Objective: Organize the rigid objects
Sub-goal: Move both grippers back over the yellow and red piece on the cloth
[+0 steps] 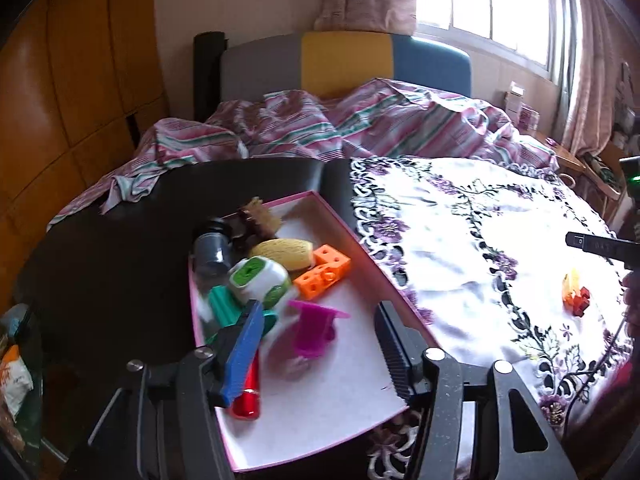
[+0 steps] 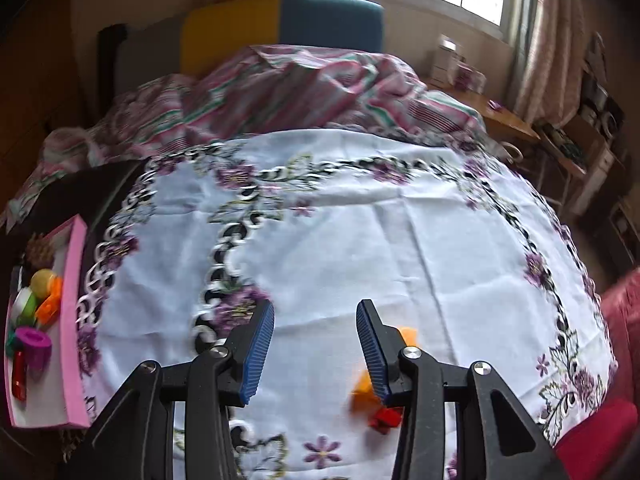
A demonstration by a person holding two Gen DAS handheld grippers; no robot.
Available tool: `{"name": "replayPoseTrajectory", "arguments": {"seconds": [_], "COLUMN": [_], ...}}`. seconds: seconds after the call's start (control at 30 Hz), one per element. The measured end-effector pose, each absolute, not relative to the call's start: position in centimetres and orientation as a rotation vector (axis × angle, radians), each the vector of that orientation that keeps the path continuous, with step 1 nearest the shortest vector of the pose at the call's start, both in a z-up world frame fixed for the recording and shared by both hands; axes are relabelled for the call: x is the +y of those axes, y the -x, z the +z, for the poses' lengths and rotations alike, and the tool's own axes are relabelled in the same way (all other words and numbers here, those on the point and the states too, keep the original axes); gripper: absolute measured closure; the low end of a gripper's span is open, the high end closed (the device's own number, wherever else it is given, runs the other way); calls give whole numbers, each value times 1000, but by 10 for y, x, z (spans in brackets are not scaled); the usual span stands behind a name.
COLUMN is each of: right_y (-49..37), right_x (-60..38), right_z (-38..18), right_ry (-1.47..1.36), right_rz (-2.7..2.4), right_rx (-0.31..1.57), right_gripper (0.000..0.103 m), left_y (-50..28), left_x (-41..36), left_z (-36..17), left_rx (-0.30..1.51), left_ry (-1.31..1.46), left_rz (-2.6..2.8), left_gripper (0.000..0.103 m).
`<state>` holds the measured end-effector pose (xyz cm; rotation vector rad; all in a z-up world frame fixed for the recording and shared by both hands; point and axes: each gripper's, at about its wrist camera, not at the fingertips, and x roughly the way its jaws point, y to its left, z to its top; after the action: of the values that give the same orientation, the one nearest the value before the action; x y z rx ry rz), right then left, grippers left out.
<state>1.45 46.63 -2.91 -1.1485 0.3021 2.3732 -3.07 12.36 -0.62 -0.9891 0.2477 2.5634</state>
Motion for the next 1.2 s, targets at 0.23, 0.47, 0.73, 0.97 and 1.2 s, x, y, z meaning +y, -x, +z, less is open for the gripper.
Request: {"name": "replayPoseTrajectory", "arguments": {"seconds": [0.23, 0.47, 0.73, 0.97, 1.2], "right_y": [-37, -55, -60, -81, -99], "right_x": [516, 540, 546, 560, 569], "right_z": [-41, -48, -49, -43, -42], "right_ry": [1053, 982, 954, 798, 648], "right_rz": [2255, 2191, 2180, 2194, 2224], "right_rx": [667, 905, 955, 1120, 1313], "right_gripper": [60, 60, 60, 60, 59], "left_y": [26, 25, 21, 22, 23], "left_x": [150, 180, 212, 246, 297], "left_z": [-6, -11, -17, -25, -36], "left_rx": [277, 286, 327, 361, 399], "left_ry": [974, 998, 995, 996, 988], "left_rz": [2500, 2418, 2350, 2260, 2097], "left_gripper": [41, 41, 41, 41, 41]}}
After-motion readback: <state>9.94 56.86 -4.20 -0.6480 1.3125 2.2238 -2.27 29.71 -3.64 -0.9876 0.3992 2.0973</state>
